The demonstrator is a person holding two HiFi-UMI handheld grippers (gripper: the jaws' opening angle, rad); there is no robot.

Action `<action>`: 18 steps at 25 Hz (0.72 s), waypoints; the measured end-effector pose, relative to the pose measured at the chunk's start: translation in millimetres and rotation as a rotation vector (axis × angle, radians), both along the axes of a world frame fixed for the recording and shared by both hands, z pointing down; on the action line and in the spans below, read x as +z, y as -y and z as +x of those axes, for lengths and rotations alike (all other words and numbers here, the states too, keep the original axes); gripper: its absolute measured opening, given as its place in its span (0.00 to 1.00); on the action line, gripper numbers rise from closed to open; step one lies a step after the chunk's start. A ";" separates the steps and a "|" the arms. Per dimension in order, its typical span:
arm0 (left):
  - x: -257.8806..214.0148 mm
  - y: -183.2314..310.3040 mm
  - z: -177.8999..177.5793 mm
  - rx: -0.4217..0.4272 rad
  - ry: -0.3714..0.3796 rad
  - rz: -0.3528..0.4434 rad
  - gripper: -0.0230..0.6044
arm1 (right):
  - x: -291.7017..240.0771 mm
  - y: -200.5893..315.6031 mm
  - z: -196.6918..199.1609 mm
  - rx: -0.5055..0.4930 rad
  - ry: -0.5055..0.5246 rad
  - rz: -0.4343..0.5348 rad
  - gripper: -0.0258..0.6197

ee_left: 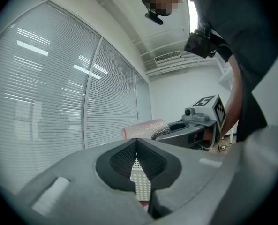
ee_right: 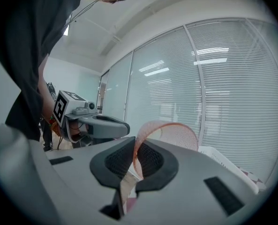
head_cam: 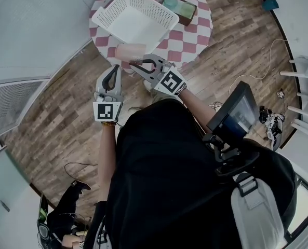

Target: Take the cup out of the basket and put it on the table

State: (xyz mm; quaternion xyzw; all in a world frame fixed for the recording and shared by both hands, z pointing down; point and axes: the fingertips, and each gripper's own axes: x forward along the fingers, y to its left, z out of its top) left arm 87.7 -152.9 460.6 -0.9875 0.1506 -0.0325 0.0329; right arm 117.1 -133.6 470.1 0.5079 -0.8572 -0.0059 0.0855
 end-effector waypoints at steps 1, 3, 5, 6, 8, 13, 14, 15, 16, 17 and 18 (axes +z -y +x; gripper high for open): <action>-0.7 0.6 0.2 -0.003 -0.003 -0.003 0.05 | 0.2 0.7 0.3 0.002 -0.002 0.000 0.08; -2.5 1.2 0.5 -0.006 -0.012 -0.005 0.05 | 0.8 1.8 1.7 0.009 -0.003 -0.001 0.08; -2.8 1.1 0.5 -0.005 -0.013 0.000 0.05 | 1.6 2.4 3.6 0.015 0.002 -0.002 0.08; -2.9 0.8 0.5 -0.006 -0.013 -0.002 0.05 | 1.9 2.5 4.3 0.017 0.005 -0.003 0.08; -2.6 0.1 0.5 -0.006 -0.011 -0.008 0.05 | 1.9 2.6 4.8 0.017 0.008 -0.004 0.08; -3.7 -0.2 0.3 -0.002 -0.015 -0.002 0.05 | -0.1 3.2 2.5 0.011 0.007 -0.002 0.08; -4.6 -0.2 0.1 -0.002 -0.017 0.000 0.05 | -0.5 3.4 1.8 0.009 0.008 -0.002 0.08; -4.9 -0.1 -0.2 -0.002 -0.017 0.000 0.05 | -0.8 3.5 1.3 0.007 0.008 -0.002 0.08; -4.5 -0.1 -0.8 -0.003 -0.013 -0.004 0.05 | -0.9 3.7 0.7 0.006 0.008 -0.003 0.08; -3.9 0.0 -1.4 -0.006 -0.009 -0.010 0.05 | -0.9 3.8 0.2 0.004 0.007 -0.003 0.08; -3.8 0.3 -1.6 -0.008 -0.007 -0.013 0.05 | -1.0 3.9 -0.1 0.003 0.007 -0.004 0.08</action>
